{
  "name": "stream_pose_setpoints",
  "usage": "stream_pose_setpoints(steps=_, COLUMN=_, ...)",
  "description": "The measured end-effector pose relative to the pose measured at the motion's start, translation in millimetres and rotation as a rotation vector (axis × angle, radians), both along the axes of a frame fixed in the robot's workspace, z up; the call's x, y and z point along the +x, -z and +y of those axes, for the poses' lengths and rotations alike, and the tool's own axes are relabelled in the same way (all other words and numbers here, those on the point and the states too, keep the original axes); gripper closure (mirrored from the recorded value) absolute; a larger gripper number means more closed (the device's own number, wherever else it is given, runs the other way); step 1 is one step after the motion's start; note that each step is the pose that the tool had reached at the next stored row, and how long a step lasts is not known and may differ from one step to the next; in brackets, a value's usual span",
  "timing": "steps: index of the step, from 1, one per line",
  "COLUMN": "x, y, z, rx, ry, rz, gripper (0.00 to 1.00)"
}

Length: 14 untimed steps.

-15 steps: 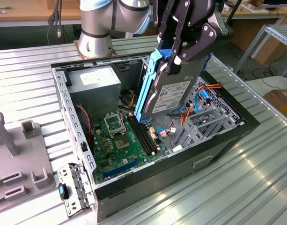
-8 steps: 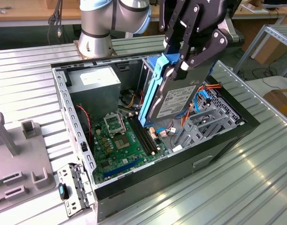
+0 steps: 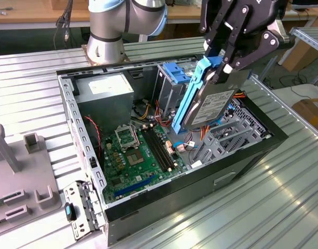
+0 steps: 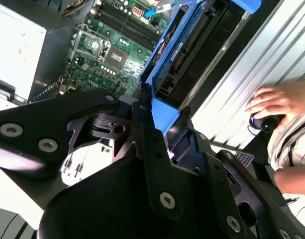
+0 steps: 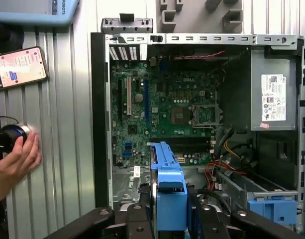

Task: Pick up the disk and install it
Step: 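Insert the disk into the insertion slot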

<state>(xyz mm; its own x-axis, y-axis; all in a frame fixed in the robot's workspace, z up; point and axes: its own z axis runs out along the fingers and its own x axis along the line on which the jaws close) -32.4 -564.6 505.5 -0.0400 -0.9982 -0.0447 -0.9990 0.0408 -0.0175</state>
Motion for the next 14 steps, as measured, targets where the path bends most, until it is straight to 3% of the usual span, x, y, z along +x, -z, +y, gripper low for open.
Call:
stream_pose_setpoints(steps=3, x=25.0, y=0.0, z=0.0, rx=-0.0001, ry=0.0, rz=0.0, gripper=0.63)
stream_pose_setpoints(steps=14, x=72.3, y=-0.1, z=0.1, rx=-0.0002, ry=0.0, rz=0.0, gripper=0.63)
